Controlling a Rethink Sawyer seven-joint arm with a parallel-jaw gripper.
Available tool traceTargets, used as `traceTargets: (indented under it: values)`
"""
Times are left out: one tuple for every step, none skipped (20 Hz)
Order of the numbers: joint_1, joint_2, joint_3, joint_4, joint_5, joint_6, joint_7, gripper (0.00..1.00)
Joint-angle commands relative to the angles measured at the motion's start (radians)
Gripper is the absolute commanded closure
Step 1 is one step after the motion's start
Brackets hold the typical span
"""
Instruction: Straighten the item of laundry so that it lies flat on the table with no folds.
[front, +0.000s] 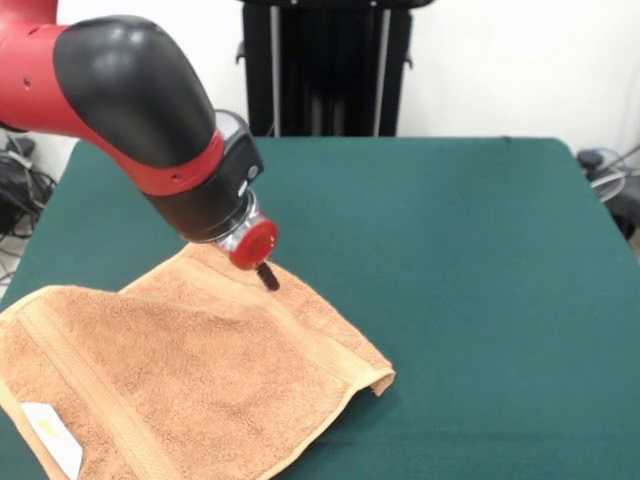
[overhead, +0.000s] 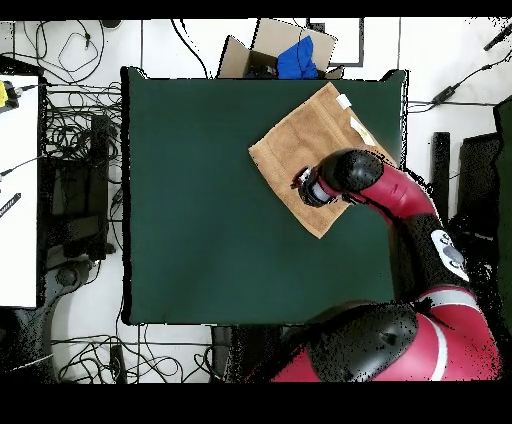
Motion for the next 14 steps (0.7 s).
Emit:
traceTargets:
  values:
    - [-0.006,0.017,0.130,0.109,-0.029,0.049,-0.190,0.00]
    - [0.018,0.000,0.096,0.105,-0.061,-0.019,-0.142,0.00]
    - [0.041,-0.018,0.062,0.101,-0.093,-0.086,-0.095,0.00]
    - [0.087,-0.051,-0.002,0.103,-0.139,-0.188,-0.011,0.00]
    - [0.112,-0.069,-0.039,0.104,-0.165,-0.239,0.036,0.00]
    - [0.152,-0.086,-0.096,0.111,-0.197,-0.339,0.124,0.00]
    - [0.167,-0.090,-0.117,0.115,-0.205,-0.371,0.159,0.00]
    - [0.197,-0.090,-0.159,0.118,-0.215,-0.430,0.229,0.00]
    - [0.212,-0.088,-0.180,0.120,-0.215,-0.458,0.259,0.00]
    - [0.249,-0.084,-0.228,0.121,-0.212,-0.506,0.325,0.00]
    - [0.268,-0.084,-0.253,0.123,-0.205,-0.519,0.342,0.00]
    - [0.290,-0.079,-0.284,0.122,-0.195,-0.540,0.358,0.00]
    - [0.313,-0.075,-0.315,0.120,-0.186,-0.561,0.374,0.00]
    - [0.339,-0.070,-0.348,0.121,-0.171,-0.578,0.387,0.00]
